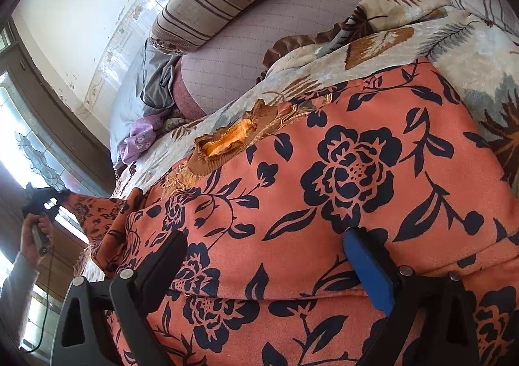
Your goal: Fold small clothes
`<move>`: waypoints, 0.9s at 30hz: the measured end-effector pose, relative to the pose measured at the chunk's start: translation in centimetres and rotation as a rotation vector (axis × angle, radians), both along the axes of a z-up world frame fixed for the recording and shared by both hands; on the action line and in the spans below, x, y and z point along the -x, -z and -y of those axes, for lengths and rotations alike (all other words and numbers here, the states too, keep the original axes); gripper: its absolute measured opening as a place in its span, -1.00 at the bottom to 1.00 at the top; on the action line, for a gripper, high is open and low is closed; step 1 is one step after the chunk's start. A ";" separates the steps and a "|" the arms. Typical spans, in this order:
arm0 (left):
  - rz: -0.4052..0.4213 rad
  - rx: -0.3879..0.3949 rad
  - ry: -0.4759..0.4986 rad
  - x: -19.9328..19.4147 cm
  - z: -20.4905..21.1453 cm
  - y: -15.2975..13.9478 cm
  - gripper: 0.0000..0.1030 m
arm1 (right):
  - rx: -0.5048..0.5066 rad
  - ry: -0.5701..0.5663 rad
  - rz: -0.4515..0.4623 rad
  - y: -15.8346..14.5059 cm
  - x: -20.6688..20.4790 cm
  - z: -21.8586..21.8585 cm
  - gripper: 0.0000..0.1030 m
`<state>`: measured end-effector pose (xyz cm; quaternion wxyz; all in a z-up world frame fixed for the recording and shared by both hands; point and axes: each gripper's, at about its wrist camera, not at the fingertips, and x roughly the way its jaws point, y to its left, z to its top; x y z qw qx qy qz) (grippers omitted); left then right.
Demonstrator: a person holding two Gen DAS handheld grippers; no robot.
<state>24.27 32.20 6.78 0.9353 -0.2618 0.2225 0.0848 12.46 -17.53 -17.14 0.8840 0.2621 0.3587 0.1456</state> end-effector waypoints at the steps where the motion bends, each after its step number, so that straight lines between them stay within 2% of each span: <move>1: 0.049 -0.039 0.047 0.7 2.1 -2.6 -0.91 | -0.002 0.000 0.001 0.0 0.0 0.0 0.91; 4: 0.142 -0.128 0.215 2.5 9.5 -7.7 -0.91 | -0.011 0.002 0.005 -0.1 0.2 0.1 0.91; 6: 0.159 -0.161 0.335 3.3 15.2 -8.7 -0.90 | -0.025 0.002 0.008 -0.1 0.2 0.3 0.91; 9: 0.128 -0.183 0.495 3.5 23.9 -7.0 -0.90 | -0.043 0.001 0.008 -0.2 0.3 0.6 0.91; 12: 0.024 -0.167 0.666 3.3 32.5 -2.7 -0.90 | -0.067 0.005 -0.008 -0.6 0.4 1.0 0.91; 14: -0.084 -0.226 0.801 3.3 38.2 1.7 -0.63 | -0.119 0.026 -0.031 -1.1 0.9 1.9 0.90; 15: -0.163 -0.273 0.830 3.3 40.4 4.2 -0.20 | -0.159 0.044 -0.040 -1.4 1.5 2.6 0.90; 16: -0.238 -0.306 0.840 3.3 41.8 6.6 0.08 | -0.201 0.065 -0.047 -1.5 2.1 3.4 0.90; 18: -0.328 -0.326 0.818 3.8 42.1 10.0 0.08 | -0.263 0.100 -0.053 -2.0 3.5 5.0 0.91; 19: -0.346 -0.313 0.787 4.3 40.8 10.9 0.08 | -0.284 0.111 -0.053 -2.3 4.1 5.8 0.91; 22: -0.350 -0.247 0.690 5.6 35.2 11.2 0.09 | -0.355 0.108 -0.070 -2.8 4.6 7.6 0.91; 25: -0.338 -0.246 0.557 7.0 29.1 11.1 0.32 | -0.405 0.112 -0.128 -2.5 3.3 8.1 0.91; 27: -0.334 -0.248 0.474 8.0 25.4 11.5 0.33 | -0.436 0.122 -0.155 -2.3 2.1 7.9 0.91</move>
